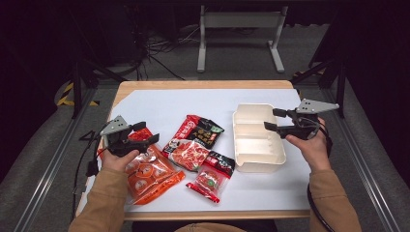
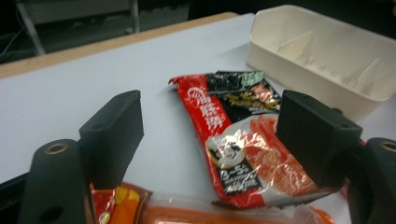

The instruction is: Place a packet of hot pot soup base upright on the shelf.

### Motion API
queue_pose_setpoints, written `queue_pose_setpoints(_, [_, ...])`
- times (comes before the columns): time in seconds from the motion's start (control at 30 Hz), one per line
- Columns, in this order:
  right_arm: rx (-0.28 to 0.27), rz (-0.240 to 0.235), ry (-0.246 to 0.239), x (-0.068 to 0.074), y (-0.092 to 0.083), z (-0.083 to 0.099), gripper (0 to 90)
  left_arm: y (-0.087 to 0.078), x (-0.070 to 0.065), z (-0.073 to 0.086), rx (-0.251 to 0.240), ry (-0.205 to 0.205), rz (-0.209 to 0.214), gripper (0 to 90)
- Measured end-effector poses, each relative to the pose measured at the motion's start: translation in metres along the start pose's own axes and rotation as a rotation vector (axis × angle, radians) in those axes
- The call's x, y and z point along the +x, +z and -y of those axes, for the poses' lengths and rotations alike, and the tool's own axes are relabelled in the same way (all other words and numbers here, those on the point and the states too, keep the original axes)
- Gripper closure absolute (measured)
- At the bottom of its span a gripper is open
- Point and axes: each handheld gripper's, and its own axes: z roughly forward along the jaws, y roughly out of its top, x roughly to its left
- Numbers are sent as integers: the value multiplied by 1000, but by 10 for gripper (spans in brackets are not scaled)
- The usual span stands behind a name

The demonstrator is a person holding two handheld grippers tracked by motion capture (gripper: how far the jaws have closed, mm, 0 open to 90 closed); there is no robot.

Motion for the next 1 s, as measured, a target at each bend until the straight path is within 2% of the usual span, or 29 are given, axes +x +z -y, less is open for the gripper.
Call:
queue_pose_setpoints(0.03, [0,0,0,0,0,0,343,0,0,0,0,0,0,230])
queue_pose_setpoints(0.07, [-1,3,2,0,-1,0,344,0,0,-4,-31,3,2,219])
queue_pose_setpoints(0.2, [-4,2,8,-1,0,1,345,4,0,-8,-13,18,-8,218])
queue_pose_setpoints(0.27, [3,3,9,-1,1,2,346,8,0,-13,-15,26,14,221])
queue_pose_setpoints(0.33, [8,10,15,-2,2,2,348,14,1,-19,-6,8,25,235])
queue_pose_setpoints(0.4, [4,15,12,-3,2,3,350,17,2,-22,-4,10,31,249])
queue_pose_setpoints(0.53, [-18,34,9,-5,-1,2,364,31,4,-30,27,4,25,257])
queue_pose_setpoints(0.57, [-15,21,22,-5,-1,2,366,34,5,-32,32,7,23,257])
queue_pose_setpoints(0.67, [-19,25,27,-7,-4,3,367,44,4,-37,53,18,9,258])
queue_pose_setpoints(0.73, [-16,20,37,-9,-4,4,355,51,4,-40,67,32,12,264])
queue_pose_setpoints(0.77, [-14,18,36,-9,-4,4,354,54,4,-41,86,27,17,269])
queue_pose_setpoints(0.9, [-3,28,26,-8,-4,4,351,65,6,-46,106,28,22,284])
queue_pose_setpoints(1.0, [-8,31,28,-8,-6,4,358,71,7,-50,98,26,30,300])
